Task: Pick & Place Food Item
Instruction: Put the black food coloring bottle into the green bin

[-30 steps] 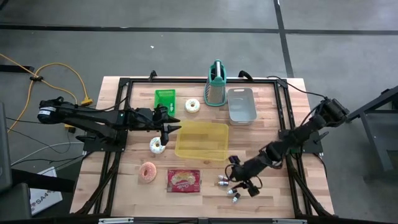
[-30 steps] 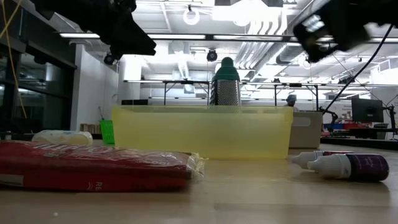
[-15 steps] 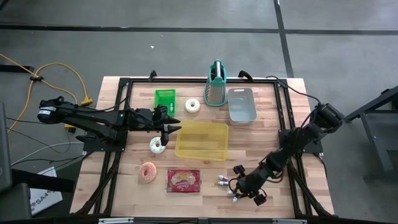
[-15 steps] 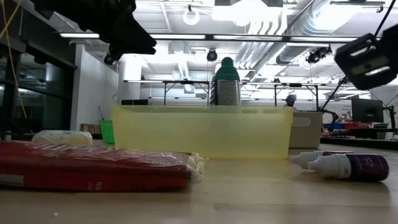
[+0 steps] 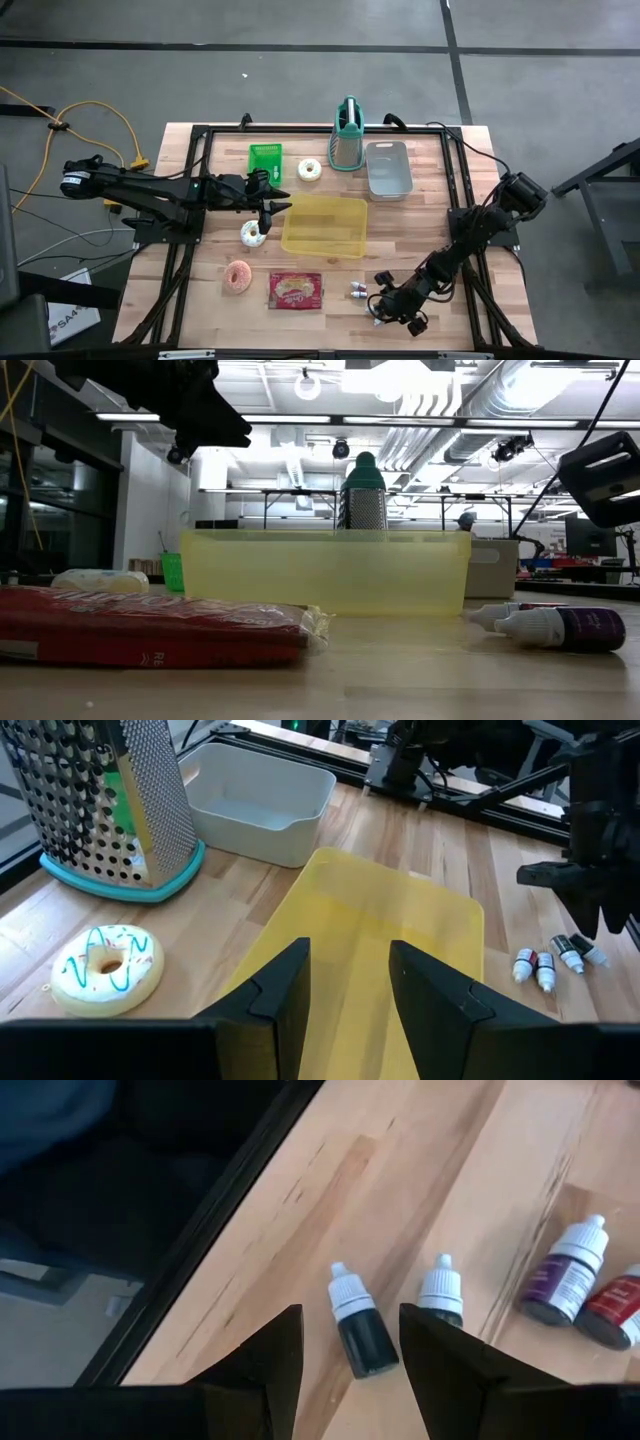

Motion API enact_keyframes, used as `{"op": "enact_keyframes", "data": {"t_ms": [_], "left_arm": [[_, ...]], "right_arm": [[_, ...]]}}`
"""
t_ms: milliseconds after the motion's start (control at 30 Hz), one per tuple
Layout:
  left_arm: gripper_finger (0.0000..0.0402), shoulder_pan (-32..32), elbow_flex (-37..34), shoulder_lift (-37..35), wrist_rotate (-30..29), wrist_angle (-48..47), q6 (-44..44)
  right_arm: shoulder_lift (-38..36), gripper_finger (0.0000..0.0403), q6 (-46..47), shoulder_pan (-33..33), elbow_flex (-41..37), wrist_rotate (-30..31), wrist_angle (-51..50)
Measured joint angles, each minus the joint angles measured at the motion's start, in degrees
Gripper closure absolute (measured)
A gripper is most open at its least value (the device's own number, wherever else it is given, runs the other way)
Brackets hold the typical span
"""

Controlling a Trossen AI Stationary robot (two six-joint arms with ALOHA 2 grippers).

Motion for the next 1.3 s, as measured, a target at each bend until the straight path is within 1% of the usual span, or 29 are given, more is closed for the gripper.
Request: {"op": "enact_keyframes", "data": {"t_ms": [133, 333, 433, 700, 833, 867, 1300], "left_arm": [[0.0268, 0.00, 0.00, 0.00, 0.01, -0.02, -0.02], [0.0268, 0.00, 0.00, 0.00, 0.02, 0.00, -0.02], [0.0268, 0.00, 0.00, 0.00, 0.00, 0.00, -0.28], [0.0268, 0.00, 0.00, 0.00, 0.02, -0.02, -0.44], [0.0268, 0.00, 0.00, 0.00, 0.04, -0.04, -0.44], [0.0268, 0.02, 0.00, 0.00, 0.13, -0.04, -0.44], [0.0268, 0.02, 0.00, 0.00, 0.37, -0.06, -0.44]], "right_arm": [[0.00, 0.0250, -0.19, -0.02, 0.00, 1.71, 0.03], [0.00, 0.0250, -0.20, -0.17, 0.00, 7.19, 0.00], [0.00, 0.0250, -0.16, -0.17, 0.00, 8.83, 0.00], [1.03, 0.0254, 0.39, -0.17, 0.00, 9.72, -0.04], [1.36, 0.0258, 1.33, -0.08, -0.02, 7.36, -0.06], [1.35, 0.0258, 1.34, 0.08, -0.02, 6.70, 0.22], [1.29, 0.0259, 1.33, 3.72, 0.00, 7.23, 1.47]]}}
